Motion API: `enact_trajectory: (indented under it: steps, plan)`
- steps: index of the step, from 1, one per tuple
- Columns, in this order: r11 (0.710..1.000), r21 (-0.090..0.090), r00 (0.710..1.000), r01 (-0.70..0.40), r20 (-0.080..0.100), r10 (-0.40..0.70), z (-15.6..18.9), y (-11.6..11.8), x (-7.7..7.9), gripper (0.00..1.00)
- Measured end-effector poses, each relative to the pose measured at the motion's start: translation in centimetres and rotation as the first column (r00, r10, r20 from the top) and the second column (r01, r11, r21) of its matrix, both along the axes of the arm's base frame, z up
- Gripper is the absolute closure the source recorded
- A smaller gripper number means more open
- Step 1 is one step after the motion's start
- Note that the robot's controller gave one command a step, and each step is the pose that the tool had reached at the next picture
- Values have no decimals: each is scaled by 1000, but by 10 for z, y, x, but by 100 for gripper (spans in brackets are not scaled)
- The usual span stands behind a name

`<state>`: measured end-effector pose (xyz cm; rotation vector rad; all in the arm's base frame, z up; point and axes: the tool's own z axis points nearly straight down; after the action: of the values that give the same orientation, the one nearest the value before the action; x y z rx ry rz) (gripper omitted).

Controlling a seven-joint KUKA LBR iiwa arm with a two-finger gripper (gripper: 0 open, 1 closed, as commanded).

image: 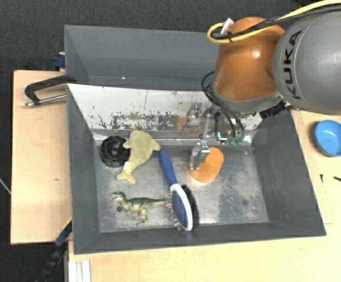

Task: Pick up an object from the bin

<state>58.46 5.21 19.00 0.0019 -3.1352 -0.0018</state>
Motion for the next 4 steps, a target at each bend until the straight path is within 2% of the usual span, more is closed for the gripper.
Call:
enact_trajectory:
  steps: [1,2,3,4]
  plan:
    - [971,7,971,239,26,-239,-104,45,-17,0]
    - [970,18,969,241,54,-242,-96,45,-9,100]
    - [993,3,993,116,22,-116,18,40,4,100]
    - [947,-2,947,322,1,-322,-63,46,-8,100]
